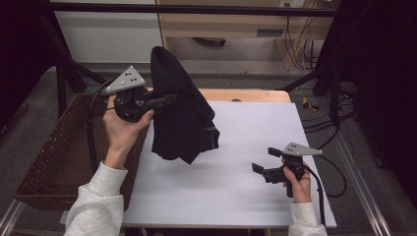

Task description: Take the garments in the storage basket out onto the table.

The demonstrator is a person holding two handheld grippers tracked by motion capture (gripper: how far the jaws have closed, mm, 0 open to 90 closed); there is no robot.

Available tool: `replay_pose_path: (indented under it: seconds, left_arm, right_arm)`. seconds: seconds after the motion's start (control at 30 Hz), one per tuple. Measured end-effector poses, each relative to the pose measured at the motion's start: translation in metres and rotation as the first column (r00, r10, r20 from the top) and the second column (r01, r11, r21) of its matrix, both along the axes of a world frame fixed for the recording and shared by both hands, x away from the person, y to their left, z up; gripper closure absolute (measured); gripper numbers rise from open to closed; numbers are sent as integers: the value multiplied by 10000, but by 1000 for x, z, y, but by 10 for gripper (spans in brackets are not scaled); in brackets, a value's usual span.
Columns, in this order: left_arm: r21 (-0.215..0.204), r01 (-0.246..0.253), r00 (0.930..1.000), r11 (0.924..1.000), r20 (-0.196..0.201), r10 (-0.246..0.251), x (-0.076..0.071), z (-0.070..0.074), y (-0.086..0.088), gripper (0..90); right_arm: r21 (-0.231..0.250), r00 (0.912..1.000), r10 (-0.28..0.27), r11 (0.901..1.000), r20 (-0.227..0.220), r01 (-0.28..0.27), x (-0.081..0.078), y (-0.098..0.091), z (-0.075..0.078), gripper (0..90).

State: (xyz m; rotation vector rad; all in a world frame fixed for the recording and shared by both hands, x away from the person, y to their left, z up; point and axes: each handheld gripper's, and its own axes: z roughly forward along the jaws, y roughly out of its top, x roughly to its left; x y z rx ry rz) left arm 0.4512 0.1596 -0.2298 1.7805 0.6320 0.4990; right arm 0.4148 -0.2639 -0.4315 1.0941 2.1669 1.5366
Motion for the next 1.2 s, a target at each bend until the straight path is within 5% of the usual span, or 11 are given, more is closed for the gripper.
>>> replay_pose_path:
  seconds: [1.2]
  left_arm:
    - [882,860,9903,9924,-1166,-754,23,-85,-70,765]
  right_arm:
    - [3,10000,21,10000,35,-21,-1,0,1,42]
